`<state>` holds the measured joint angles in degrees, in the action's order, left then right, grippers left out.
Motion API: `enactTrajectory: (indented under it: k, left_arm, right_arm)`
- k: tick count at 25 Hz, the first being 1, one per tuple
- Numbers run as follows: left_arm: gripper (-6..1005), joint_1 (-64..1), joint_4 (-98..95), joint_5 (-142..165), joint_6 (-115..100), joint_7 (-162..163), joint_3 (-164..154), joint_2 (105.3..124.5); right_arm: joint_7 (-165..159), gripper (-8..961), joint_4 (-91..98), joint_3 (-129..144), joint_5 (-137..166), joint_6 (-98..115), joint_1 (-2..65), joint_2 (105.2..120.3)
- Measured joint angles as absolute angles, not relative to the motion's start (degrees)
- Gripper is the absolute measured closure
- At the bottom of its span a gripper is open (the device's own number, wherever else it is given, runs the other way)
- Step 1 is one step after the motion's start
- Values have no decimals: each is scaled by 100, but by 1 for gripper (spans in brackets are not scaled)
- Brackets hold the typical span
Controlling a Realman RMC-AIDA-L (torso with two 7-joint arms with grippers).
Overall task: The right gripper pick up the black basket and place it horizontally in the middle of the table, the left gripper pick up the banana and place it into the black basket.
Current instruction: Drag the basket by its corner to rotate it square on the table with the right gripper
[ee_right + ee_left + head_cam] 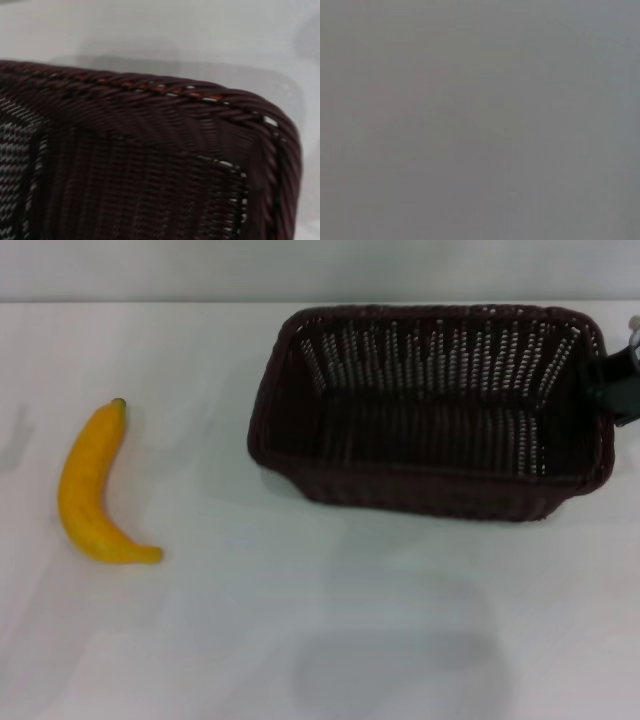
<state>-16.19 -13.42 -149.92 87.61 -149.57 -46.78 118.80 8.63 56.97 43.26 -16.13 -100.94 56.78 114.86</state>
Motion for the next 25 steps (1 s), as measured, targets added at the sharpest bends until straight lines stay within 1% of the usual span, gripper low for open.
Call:
enactTrajectory:
  k: [2, 8, 13, 18, 25]
  left_arm:
    - [111, -1673, -1347, -15003, 8711, -14987, -4676, 11880]
    - [112, -1755, -1359, -15005, 8675, -15002, -4675, 11876]
    - [112, -1738, -1362, -15004, 8675, -14997, -4676, 11877]
    - [111, -1719, -1362, -15004, 8707, -14977, -4676, 11882]
    - [111, -1671, -1359, -14991, 8819, -14960, -4686, 11894]
  right_arm:
    - [809, 800, 5749, 4606, -1614, -10132, 5648, 11507]
    - [828, 802, 5356, 5311, -1603, -10133, 5895, 11482]
    - [834, 803, 5325, 5474, -1568, -10138, 5887, 11494]
    - [1078, 808, 5328, 5897, -1563, -10219, 5873, 11426]
    - [1191, 791, 5349, 6062, -1535, -10245, 5863, 11469]
